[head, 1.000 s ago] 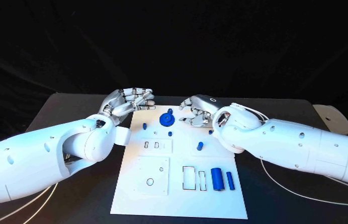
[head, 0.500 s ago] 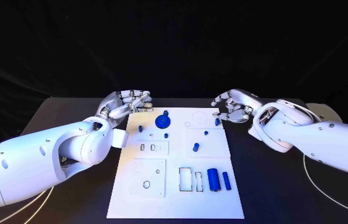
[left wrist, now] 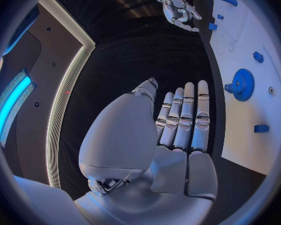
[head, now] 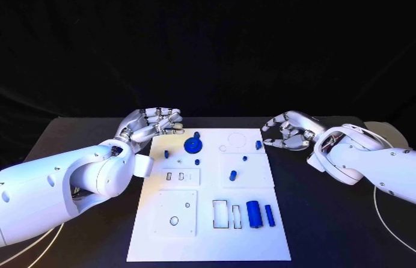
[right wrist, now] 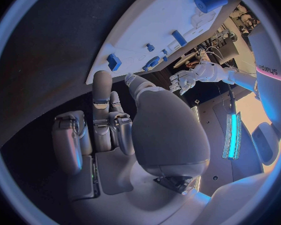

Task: Assemble the parts on the task board

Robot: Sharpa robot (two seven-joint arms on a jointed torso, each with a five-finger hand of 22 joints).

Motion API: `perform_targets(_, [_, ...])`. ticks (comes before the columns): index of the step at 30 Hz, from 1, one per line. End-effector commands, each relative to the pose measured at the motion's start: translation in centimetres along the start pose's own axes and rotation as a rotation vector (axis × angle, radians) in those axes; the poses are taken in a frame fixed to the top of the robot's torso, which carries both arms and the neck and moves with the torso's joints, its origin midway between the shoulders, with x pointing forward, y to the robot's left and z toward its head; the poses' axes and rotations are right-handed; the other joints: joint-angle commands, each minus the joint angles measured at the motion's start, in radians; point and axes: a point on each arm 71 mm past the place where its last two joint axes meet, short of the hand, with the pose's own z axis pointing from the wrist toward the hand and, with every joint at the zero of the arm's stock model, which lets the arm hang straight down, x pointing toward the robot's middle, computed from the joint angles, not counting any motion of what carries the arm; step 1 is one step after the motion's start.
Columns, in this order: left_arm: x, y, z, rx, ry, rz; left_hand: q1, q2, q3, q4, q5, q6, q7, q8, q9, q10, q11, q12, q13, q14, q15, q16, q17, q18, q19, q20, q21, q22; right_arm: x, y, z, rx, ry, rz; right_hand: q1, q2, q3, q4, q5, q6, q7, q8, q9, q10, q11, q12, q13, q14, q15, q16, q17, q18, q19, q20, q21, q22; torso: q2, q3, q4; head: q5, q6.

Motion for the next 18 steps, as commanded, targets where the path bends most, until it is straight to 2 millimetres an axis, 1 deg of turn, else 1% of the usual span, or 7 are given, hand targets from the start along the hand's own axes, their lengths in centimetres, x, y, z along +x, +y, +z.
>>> perform_targets(1, [0.3, -0.1, 0.1, 0.009, 0.028, -0.003, 0.001, -0.011, 0.004, 0.001, -0.005, 0.007, 0.015, 0.001, 0.001, 0.004, 0.0, 0.0, 0.001, 0.008, -0.001, 0.003, 0.001, 0.015, 0.007, 0.002, 0.001, 0.0, 0.5, 0.0, 0.2, -0.017, 0.02, 0.012, -0.001, -0.007, 0.0, -0.007, 0.004, -0.007, 0.001, 0.001, -0.001, 0.106, 0.006, 0.005, 0.263, 0.002, 0.007, 0.0, -0.001, -0.007, 0.103, 0.006, 0.004, 0.263, -0.001, -0.0017, 0.0025, 0.0, -0.005])
perform_targets(3, [0.3, -0.1, 0.1, 0.009, 0.029, -0.003, 0.001, -0.012, 0.004, 0.0, -0.005, 0.007, 0.014, 0.001, 0.001, 0.005, 0.0, 0.0, 0.001, 0.008, -0.002, 0.004, 0.002, 0.015, 0.007, 0.002, 0.001, 0.0, 0.6, 0.0, 0.3, -0.013, 0.024, 0.009, -0.001, -0.007, 0.0, -0.008, 0.004, -0.008, 0.002, 0.0, -0.001, 0.106, 0.006, 0.005, 0.263, 0.002, 0.007, 0.0, -0.001, -0.007, 0.103, 0.006, 0.004, 0.263, -0.001, -0.0033, 0.0035, -0.001, -0.007])
perform_targets(4, [0.3, -0.1, 0.1, 0.009, 0.029, -0.003, 0.001, -0.012, 0.004, 0.0, -0.005, 0.007, 0.014, 0.001, 0.001, 0.005, 0.0, 0.0, 0.001, 0.008, -0.002, 0.004, 0.002, 0.015, 0.007, 0.002, 0.001, 0.0, 0.7, -0.1, 0.4, -0.009, 0.026, 0.007, -0.001, -0.007, 0.0, -0.008, 0.004, -0.008, 0.002, 0.0, -0.001, 0.106, 0.006, 0.005, 0.263, 0.002, 0.007, 0.0, -0.001, -0.007, 0.103, 0.006, 0.004, 0.263, -0.001, -0.003, 0.0035, -0.001, -0.007])
perform_targets(7, [0.3, -0.1, 0.1, 0.008, 0.029, -0.002, 0.001, -0.012, 0.004, 0.0, -0.005, 0.007, 0.014, 0.001, 0.001, 0.005, 0.0, 0.0, 0.001, 0.008, -0.002, 0.004, 0.002, 0.015, 0.007, 0.002, 0.001, 0.0, 1.1, -0.3, 0.6, 0.0, 0.034, 0.0, 0.0, -0.006, 0.001, -0.008, 0.006, -0.01, 0.002, 0.0, -0.002, 0.106, 0.006, 0.005, 0.263, 0.002, 0.007, 0.0, -0.001, -0.007, 0.103, 0.007, 0.004, 0.263, -0.002, -0.0044, 0.0013, 0.003, -0.01])
perform_targets(12, [0.3, -0.1, 0.1, 0.008, 0.028, -0.002, 0.002, -0.013, 0.005, 0.0, -0.005, 0.008, 0.014, 0.001, 0.001, 0.005, -0.001, 0.0, 0.001, 0.008, -0.002, 0.004, 0.002, 0.015, 0.007, 0.001, 0.001, 0.0, 1.7, -0.7, 0.6, 0.014, 0.05, -0.004, 0.003, -0.005, 0.003, -0.011, 0.009, -0.012, 0.003, 0.001, -0.002, 0.106, 0.007, 0.005, 0.263, 0.002, 0.008, 0.0, -0.001, -0.007, 0.103, 0.008, 0.004, 0.263, -0.002, -0.0045, 0.0009, 0.005, -0.016])
perform_targets(14, [0.2, 0.0, 0.1, 0.007, 0.027, -0.001, 0.002, -0.013, 0.005, 0.0, -0.005, 0.008, 0.014, 0.001, 0.001, 0.005, -0.001, 0.0, 0.001, 0.008, -0.002, 0.004, 0.002, 0.015, 0.007, 0.001, 0.001, 0.0, 1.9, -0.7, 0.6, 0.016, 0.055, -0.006, 0.004, -0.005, 0.004, -0.011, 0.01, -0.013, 0.003, 0.001, -0.003, 0.106, 0.007, 0.005, 0.263, 0.002, 0.008, 0.0, -0.001, -0.007, 0.103, 0.008, 0.004, 0.263, -0.002, -0.0043, 0.0012, 0.004, -0.016])
perform_targets(18, [0.1, 0.0, 0.2, 0.007, 0.024, 0.001, 0.003, -0.013, 0.006, -0.001, -0.005, 0.008, 0.013, 0.001, 0.001, 0.006, -0.001, 0.0, 0.001, 0.008, -0.002, 0.004, 0.002, 0.015, 0.008, 0.001, 0.001, 0.0, 2.2, -0.7, 0.7, 0.017, 0.065, -0.007, 0.004, -0.005, 0.004, -0.011, 0.01, -0.013, 0.003, 0.001, -0.003, 0.106, 0.007, 0.005, 0.263, 0.002, 0.008, 0.0, -0.001, -0.007, 0.103, 0.008, 0.004, 0.263, -0.002, -0.0054, 0.0009, 0.005, -0.019])
